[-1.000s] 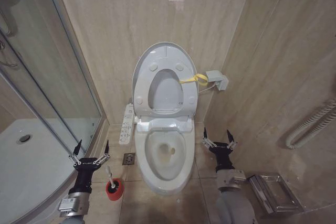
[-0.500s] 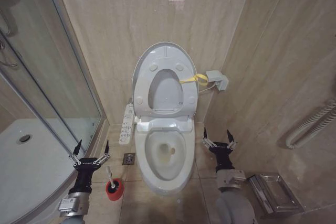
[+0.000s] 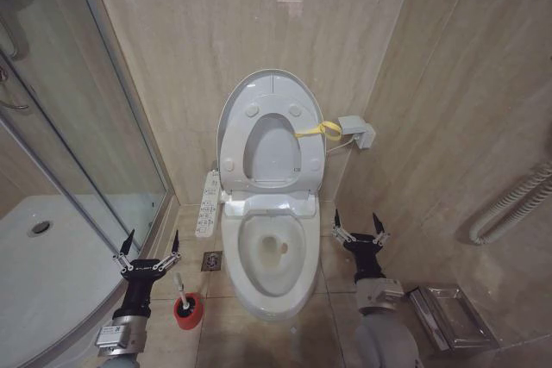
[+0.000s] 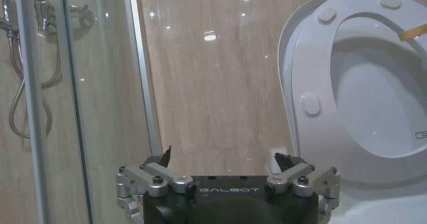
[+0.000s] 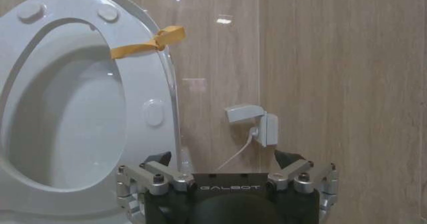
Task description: Open the toilet lid, clean the toilet bowl with a toilet brush, close the toilet lid, and flush.
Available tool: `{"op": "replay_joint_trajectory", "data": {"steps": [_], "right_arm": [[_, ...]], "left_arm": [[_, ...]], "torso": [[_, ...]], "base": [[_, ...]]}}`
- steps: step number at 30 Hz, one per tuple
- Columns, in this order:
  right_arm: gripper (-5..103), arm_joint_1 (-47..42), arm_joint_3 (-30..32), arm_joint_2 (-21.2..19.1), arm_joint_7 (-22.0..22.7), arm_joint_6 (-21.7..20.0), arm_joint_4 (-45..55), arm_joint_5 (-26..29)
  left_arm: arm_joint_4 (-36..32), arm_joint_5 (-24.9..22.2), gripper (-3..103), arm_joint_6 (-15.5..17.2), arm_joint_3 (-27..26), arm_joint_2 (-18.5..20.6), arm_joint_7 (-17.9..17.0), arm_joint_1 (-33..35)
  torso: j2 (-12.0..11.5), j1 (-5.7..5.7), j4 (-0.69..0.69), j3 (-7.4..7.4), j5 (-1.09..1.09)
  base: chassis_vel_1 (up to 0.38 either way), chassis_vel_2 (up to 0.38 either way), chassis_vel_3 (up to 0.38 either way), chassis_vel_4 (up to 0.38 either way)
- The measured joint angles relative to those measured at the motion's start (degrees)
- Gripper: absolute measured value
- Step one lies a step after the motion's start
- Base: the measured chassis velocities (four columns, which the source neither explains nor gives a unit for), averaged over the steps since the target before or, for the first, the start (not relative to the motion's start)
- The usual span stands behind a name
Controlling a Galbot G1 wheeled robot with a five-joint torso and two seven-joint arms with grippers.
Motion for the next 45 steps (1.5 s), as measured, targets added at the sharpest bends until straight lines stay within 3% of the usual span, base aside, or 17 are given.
{"op": "replay_joint_trajectory", "data": {"steps": [35,38,45], "right_arm": [[100,0.0,0.0,0.0,0.0,0.0,0.0,0.0],[100,0.0,0.0,0.0,0.0,0.0,0.0,0.0],[100,0.0,0.0,0.0,0.0,0.0,0.0,0.0]], "left_arm": [[-0.02,-0.07,100,0.27,0.05,-0.03,-0.03,-0.1],[-0.55,-0.66,100,2.36,0.52,-0.3,-0.4,-0.81],[-3.82,-4.36,100,13.94,3.32,-1.98,-2.48,-4.93]], "torso": [[0.0,0.0,0.0,0.0,0.0],[0.0,0.0,0.01,0.0,0.0],[0.0,0.0,0.0,0.0,0.0]], "base": [[0.0,0.0,0.0,0.0],[0.0,0.0,0.0,0.0],[0.0,0.0,0.0,0.0]]}}
